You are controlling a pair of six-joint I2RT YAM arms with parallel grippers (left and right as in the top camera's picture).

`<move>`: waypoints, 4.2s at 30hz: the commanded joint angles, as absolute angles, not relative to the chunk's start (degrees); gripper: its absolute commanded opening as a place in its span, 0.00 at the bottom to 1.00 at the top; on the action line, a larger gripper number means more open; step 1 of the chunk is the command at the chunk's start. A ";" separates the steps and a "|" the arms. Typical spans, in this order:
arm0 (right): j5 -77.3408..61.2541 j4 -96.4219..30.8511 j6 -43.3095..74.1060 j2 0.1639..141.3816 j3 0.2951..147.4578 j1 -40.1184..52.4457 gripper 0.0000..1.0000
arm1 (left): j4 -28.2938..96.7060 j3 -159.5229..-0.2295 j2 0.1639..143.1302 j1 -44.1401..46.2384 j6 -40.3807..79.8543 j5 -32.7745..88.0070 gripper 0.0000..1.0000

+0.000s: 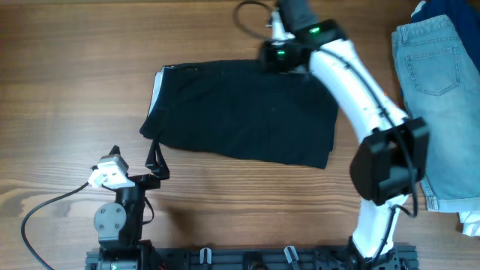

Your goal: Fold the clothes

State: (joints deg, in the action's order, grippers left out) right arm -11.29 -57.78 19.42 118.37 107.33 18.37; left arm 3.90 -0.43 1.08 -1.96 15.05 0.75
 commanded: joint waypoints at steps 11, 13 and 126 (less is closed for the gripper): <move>-4.84 -65.04 9.87 116.81 104.16 -0.80 0.80 | 4.36 -0.32 0.82 -1.61 13.72 1.45 1.00; -6.50 -62.33 9.15 116.84 102.19 -2.37 0.79 | 4.36 -0.32 0.82 -1.61 13.72 1.45 1.00; -4.01 -39.66 20.45 114.96 99.48 -4.78 0.95 | 4.34 -0.32 0.82 -1.61 13.72 1.45 1.00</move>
State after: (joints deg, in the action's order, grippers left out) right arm -3.79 -36.58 21.56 119.44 95.74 -4.56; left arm 3.90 -0.43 1.08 -1.96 15.05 0.75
